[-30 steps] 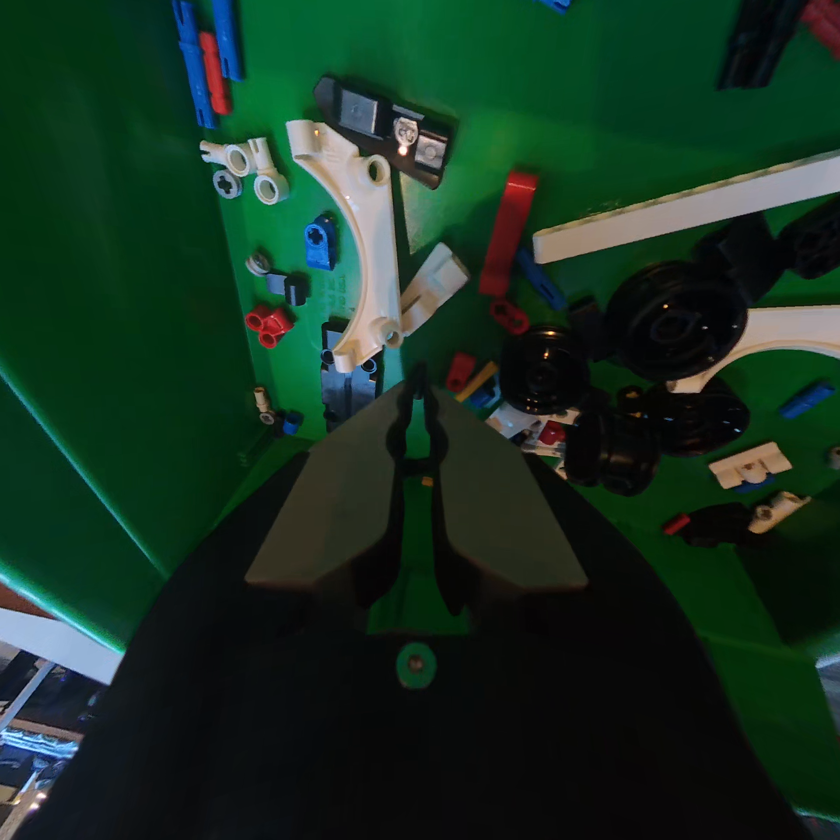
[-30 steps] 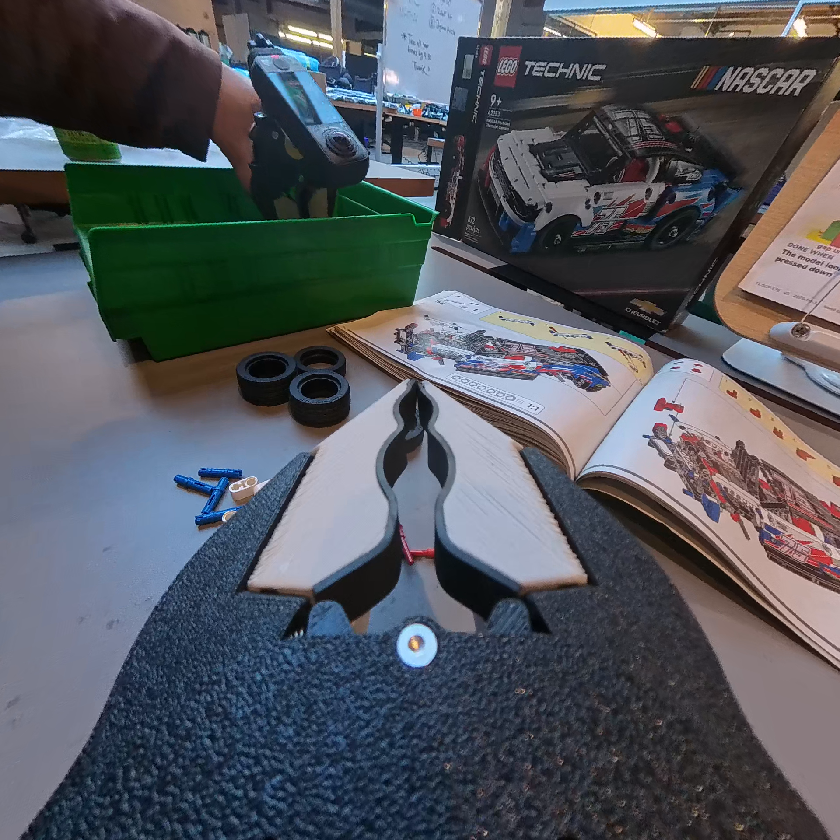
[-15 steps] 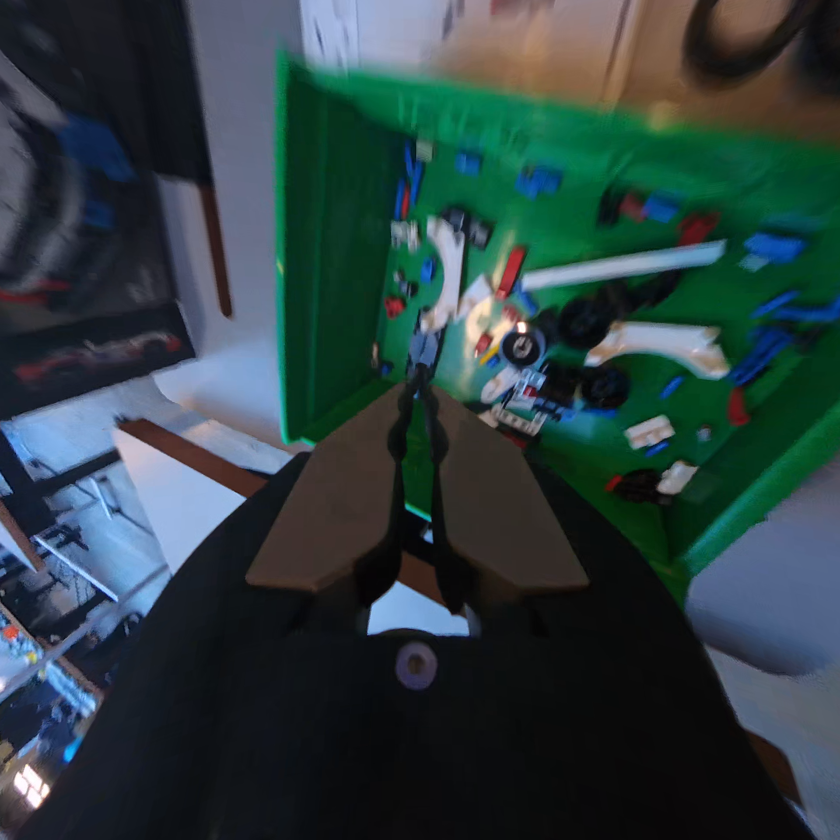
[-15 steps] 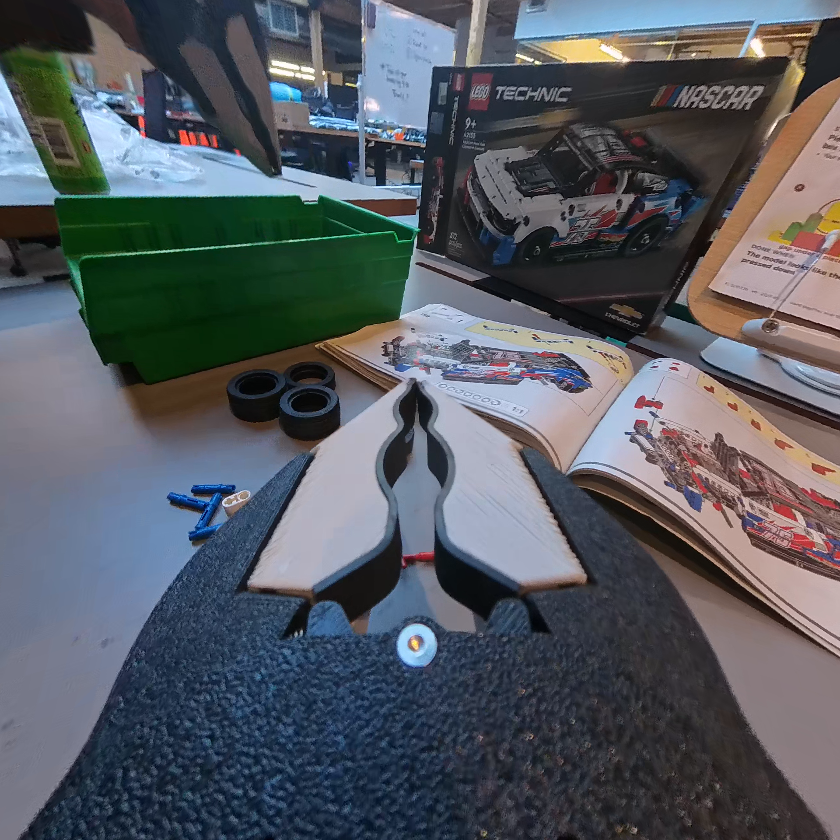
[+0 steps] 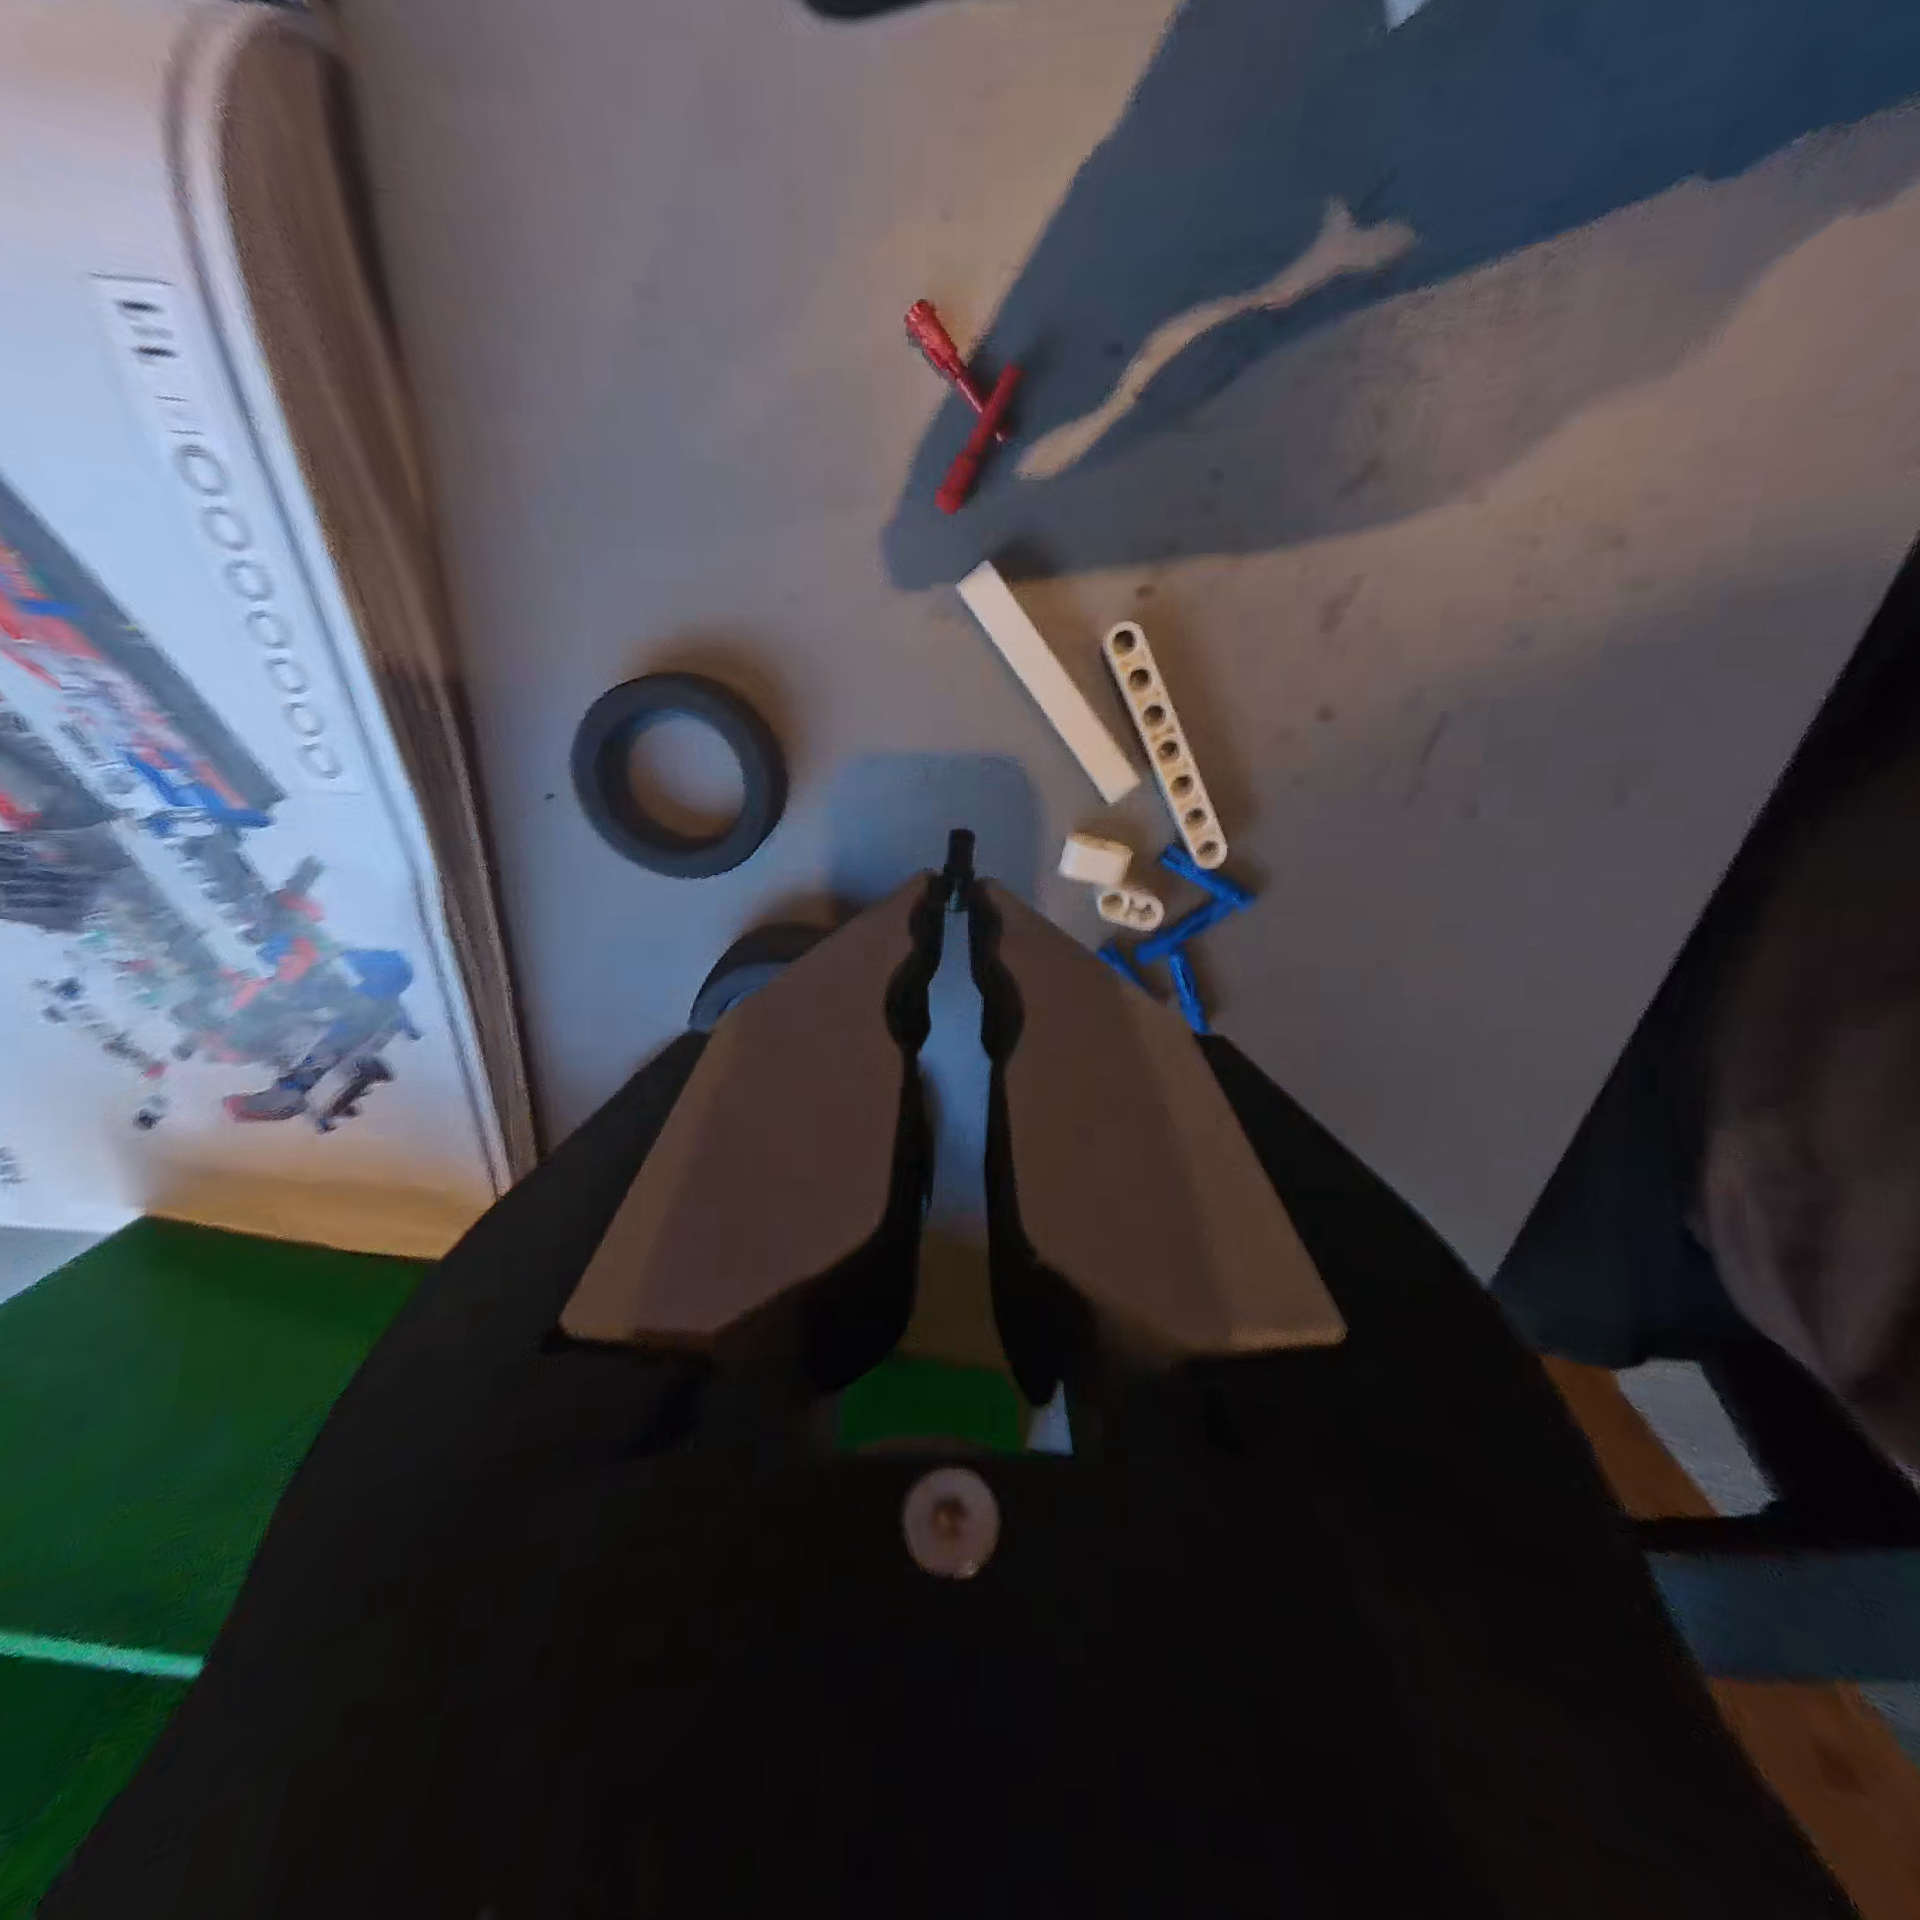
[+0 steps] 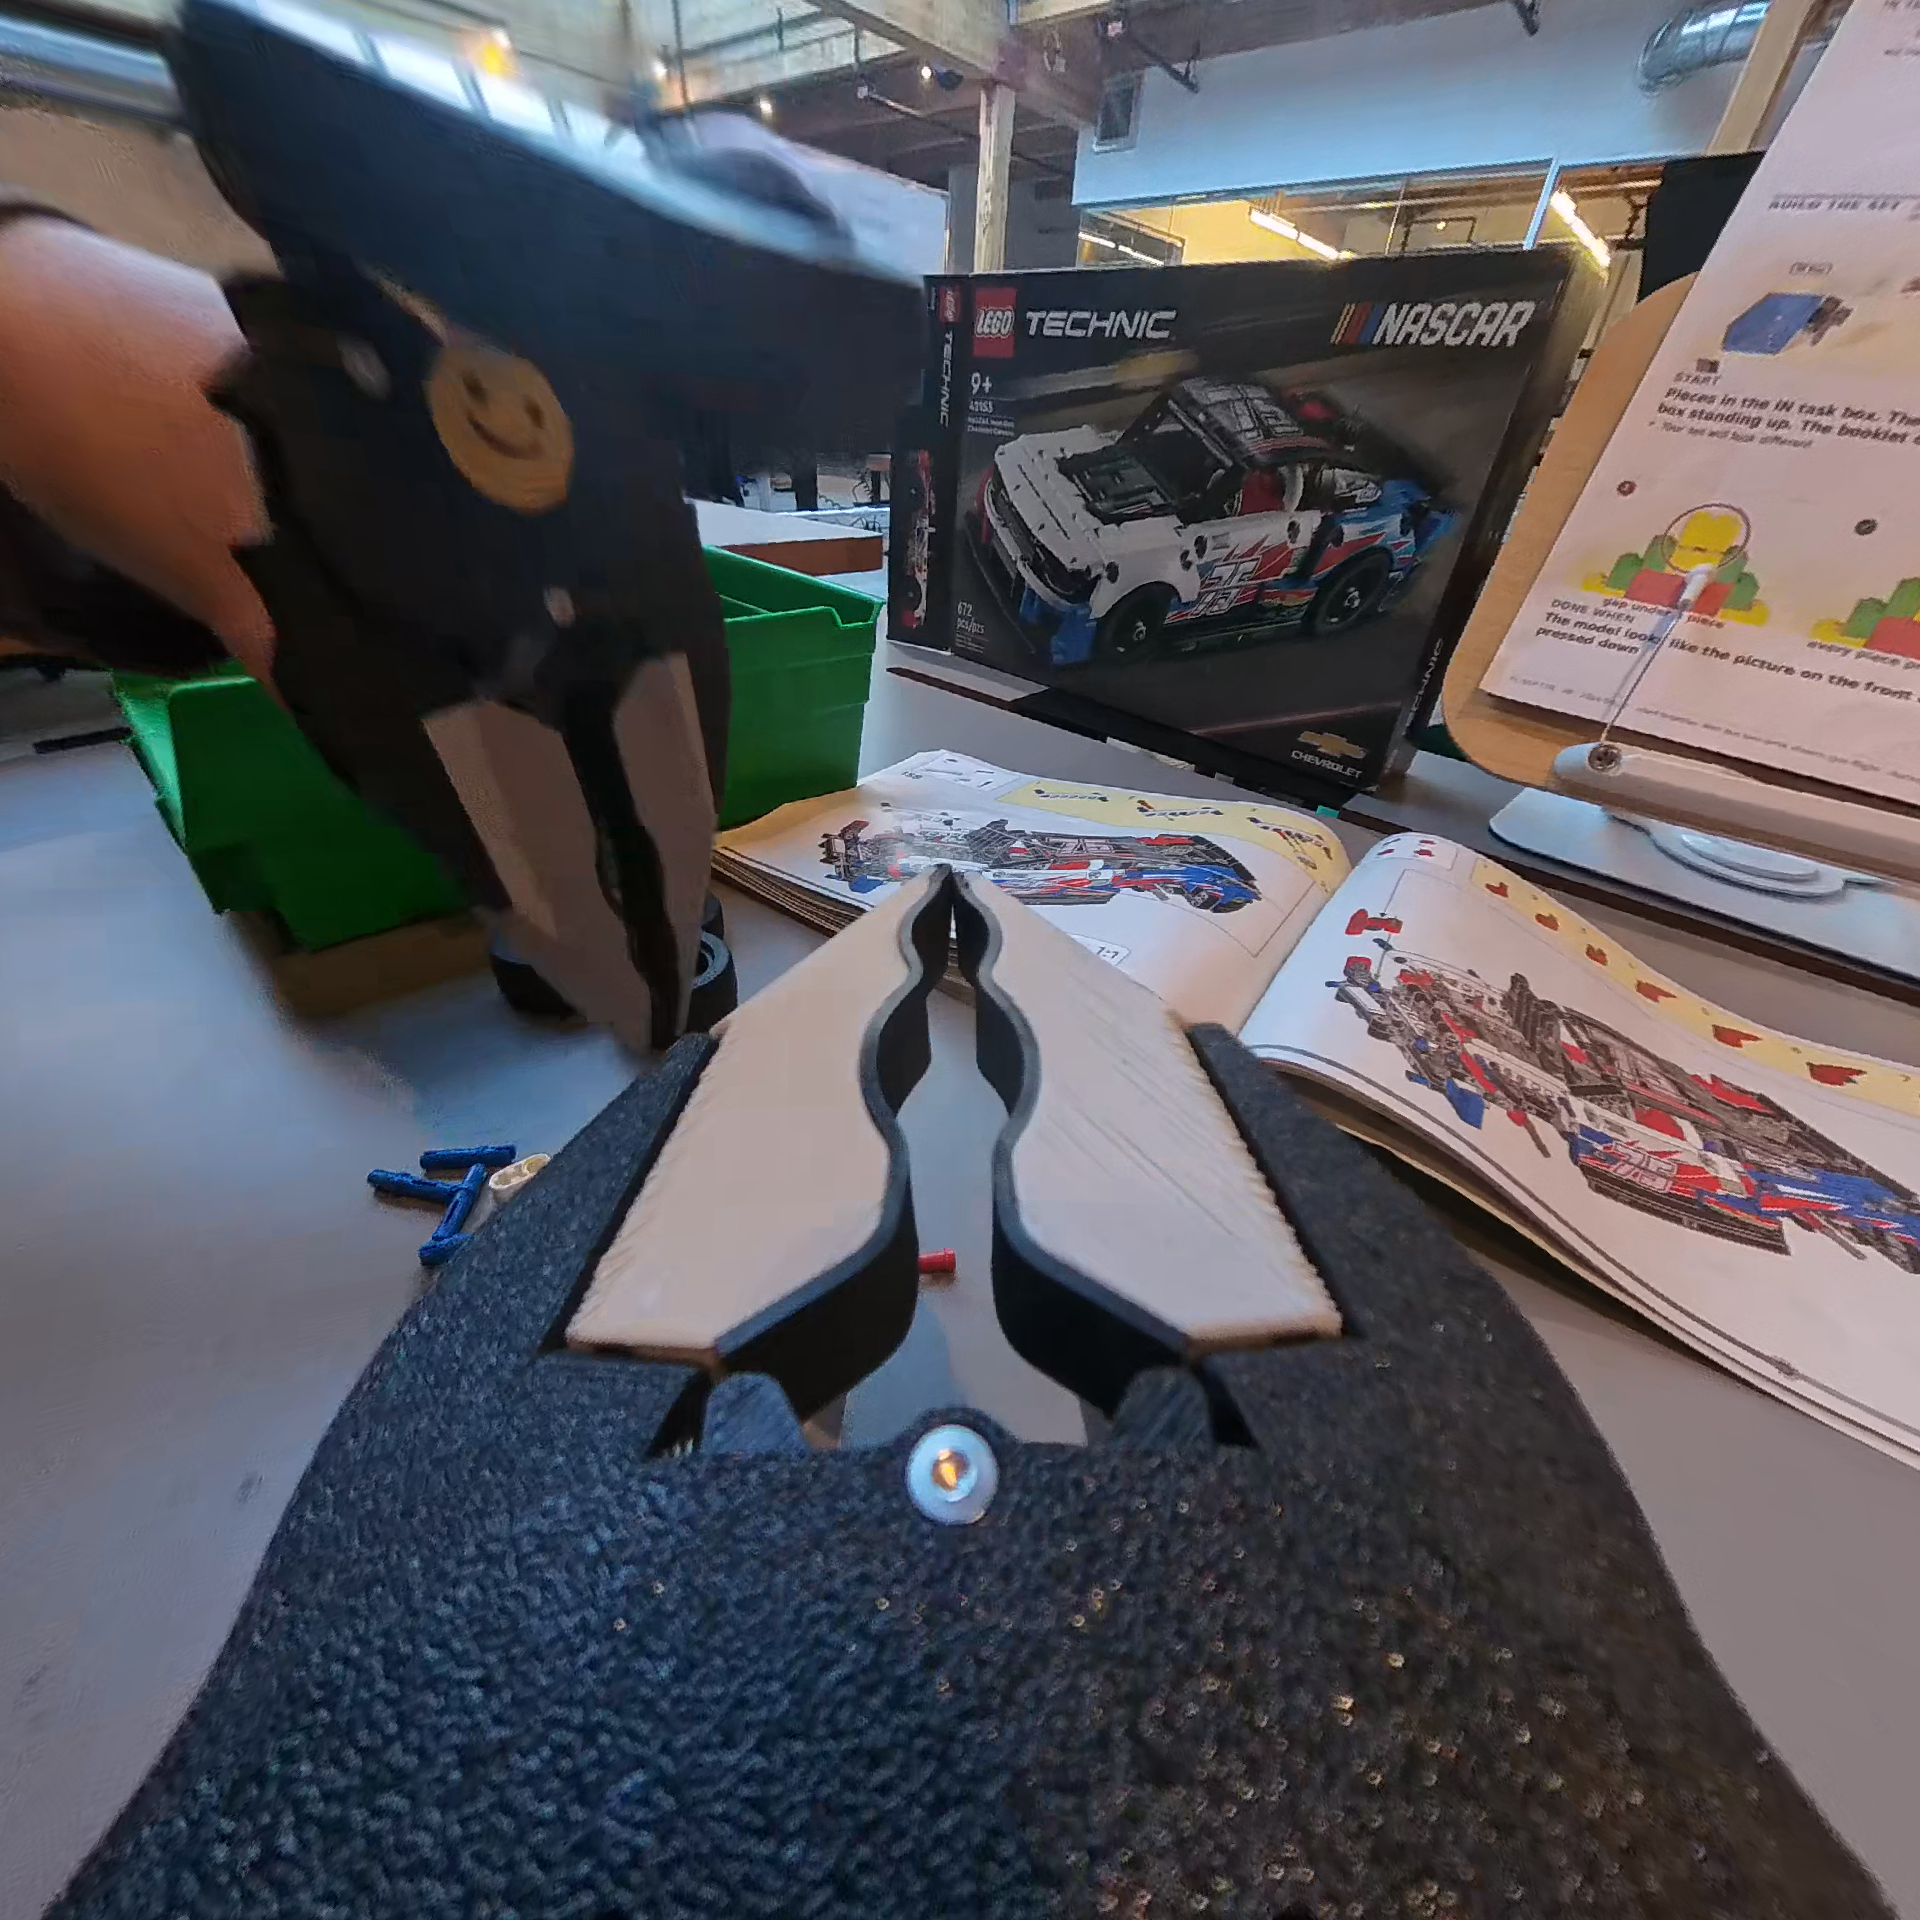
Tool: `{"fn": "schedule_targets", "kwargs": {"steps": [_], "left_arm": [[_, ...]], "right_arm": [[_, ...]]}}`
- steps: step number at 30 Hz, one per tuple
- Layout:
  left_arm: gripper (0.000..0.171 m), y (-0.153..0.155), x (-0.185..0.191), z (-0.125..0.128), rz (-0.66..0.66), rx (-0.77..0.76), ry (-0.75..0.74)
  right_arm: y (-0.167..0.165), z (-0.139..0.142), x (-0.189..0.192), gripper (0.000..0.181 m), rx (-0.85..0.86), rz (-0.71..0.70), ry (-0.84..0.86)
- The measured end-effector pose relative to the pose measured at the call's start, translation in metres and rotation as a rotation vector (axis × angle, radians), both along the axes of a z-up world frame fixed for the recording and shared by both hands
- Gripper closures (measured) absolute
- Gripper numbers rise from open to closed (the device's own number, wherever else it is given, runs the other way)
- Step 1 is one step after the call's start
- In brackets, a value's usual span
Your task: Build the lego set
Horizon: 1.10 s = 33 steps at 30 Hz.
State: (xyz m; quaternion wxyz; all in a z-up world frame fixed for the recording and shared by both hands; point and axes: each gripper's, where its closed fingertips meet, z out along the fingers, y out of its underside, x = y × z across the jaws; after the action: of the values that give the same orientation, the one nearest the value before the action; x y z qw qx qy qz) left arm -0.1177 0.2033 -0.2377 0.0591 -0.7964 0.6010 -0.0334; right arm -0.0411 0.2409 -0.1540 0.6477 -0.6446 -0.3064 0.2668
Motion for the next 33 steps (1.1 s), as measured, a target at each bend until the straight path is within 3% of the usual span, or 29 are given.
{"fn": "schedule_targets", "kwargs": {"steps": [9, 15, 19, 22, 27, 30, 33], "left_arm": [[0.169, -0.007, 0.009, -0.034, 0.046, -0.059, 0.035], [0.158, -0.005, 0.008, -0.018, 0.09, -0.084, -0.041], [0.158, 0.001, -0.009, 0.015, 0.161, -0.032, -0.122], [0.158, 0.004, -0.041, 0.062, 0.278, 0.057, -0.242], [0.156, 0.01, -0.146, 0.124, 0.495, 0.292, -0.312], [0.153, 0.011, -0.205, 0.121, 0.593, 0.306, -0.284], [0.151, 0.01, -0.238, 0.097, 0.636, 0.259, -0.245]], "right_arm": [[-0.004, 0.001, 0.003, 0.181, 0.0, 0.013, 0.005], [-0.005, -0.002, -0.001, 0.181, 0.0, 0.019, -0.013], [-0.005, -0.003, -0.001, 0.181, -0.001, 0.019, -0.018], [-0.007, -0.004, 0.0, 0.181, 0.003, 0.02, -0.026], [-0.012, -0.01, -0.006, 0.181, -0.007, 0.042, -0.05], [-0.009, -0.014, -0.01, 0.181, -0.01, 0.038, -0.075], [-0.003, -0.016, -0.012, 0.181, -0.017, 0.022, -0.089]]}}
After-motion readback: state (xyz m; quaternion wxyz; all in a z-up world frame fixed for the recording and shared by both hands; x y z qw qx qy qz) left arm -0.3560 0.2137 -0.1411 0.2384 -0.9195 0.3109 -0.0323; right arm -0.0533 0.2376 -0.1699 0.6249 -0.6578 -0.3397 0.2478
